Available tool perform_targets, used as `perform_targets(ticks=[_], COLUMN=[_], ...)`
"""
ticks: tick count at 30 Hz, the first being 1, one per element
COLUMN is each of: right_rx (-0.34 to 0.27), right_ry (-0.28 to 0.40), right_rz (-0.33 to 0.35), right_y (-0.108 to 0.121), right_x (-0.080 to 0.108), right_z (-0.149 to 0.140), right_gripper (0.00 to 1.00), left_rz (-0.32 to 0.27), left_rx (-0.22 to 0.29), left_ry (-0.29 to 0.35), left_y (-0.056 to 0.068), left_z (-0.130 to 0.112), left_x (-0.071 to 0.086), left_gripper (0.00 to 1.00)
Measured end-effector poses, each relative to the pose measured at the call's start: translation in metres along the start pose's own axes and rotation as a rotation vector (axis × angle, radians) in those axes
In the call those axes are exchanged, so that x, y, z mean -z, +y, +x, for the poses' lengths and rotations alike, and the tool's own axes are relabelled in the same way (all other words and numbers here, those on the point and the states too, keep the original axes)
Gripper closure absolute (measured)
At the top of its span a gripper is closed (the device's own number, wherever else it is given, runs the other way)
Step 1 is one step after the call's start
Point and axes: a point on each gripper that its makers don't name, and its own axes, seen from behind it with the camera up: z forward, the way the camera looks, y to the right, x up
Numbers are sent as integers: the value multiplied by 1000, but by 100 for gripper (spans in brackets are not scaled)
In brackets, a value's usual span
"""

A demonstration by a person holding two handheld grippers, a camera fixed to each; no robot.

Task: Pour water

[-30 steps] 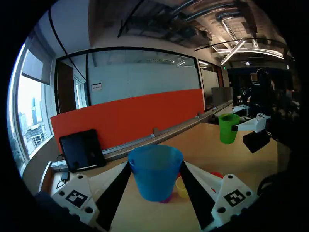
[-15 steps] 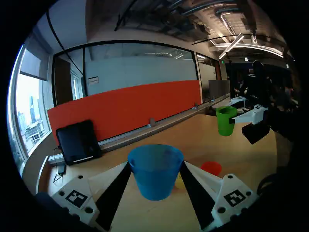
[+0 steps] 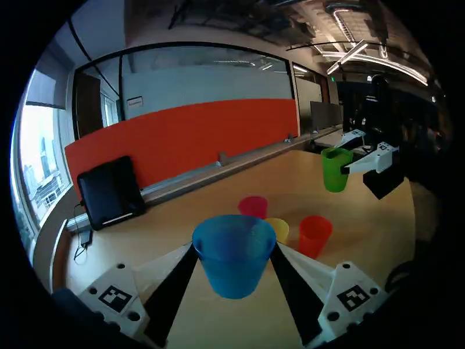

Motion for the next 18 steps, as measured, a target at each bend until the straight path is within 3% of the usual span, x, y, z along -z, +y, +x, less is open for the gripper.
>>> perform_targets(ticks=[18], right_rx=[-17], right_ry=[-143], right_rz=[16], right_y=[4], right_x=[-9], right_z=[-47], right_gripper=[9], left_rz=[-60], left_rx=[25], left_ry=[-163], left_y=[16], left_z=[-62], left_x=[-10], left_gripper=[14])
